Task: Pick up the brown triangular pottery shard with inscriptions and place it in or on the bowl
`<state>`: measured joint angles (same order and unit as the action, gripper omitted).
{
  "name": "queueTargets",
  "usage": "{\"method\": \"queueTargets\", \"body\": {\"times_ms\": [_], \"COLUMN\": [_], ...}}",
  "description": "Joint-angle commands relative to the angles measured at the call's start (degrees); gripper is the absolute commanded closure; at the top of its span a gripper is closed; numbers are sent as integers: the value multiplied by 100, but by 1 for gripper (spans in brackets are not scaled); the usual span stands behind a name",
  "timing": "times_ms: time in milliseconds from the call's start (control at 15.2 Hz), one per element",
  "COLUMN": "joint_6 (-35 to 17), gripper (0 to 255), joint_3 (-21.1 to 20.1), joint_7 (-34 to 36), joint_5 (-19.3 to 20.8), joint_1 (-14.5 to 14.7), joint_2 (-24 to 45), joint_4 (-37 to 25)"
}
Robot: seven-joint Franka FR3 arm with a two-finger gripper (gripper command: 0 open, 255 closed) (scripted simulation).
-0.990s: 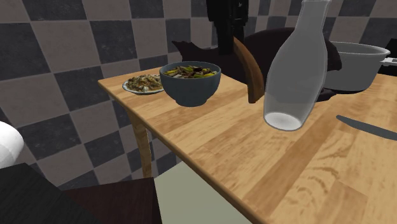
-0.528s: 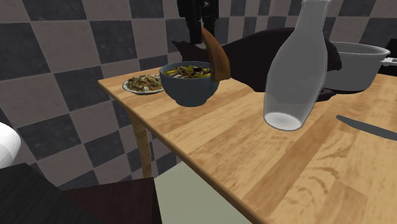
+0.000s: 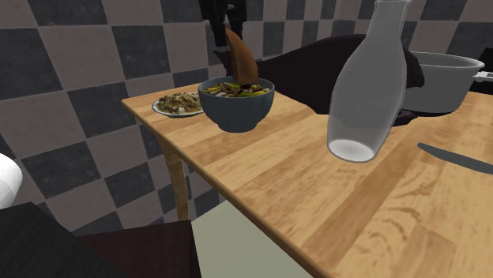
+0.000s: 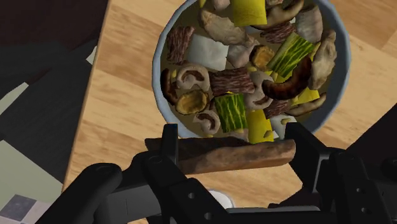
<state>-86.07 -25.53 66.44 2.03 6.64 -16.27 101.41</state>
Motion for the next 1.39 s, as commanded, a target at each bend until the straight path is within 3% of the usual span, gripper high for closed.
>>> {"method": "queueTargets", "body": {"times_ms": [0, 66, 1056, 1320], "joint_6": [76, 115, -1067, -1067], "gripper": [255, 255, 255, 255], "joint_3": [-225, -351, -334, -334], "joint_7": [323, 499, 541, 541], "joint_5": [11, 33, -92, -92], "joint_1": [80, 124, 181, 181], "joint_2": [161, 274, 2, 2], "joint_4": [-199, -325, 1103, 1103]}}
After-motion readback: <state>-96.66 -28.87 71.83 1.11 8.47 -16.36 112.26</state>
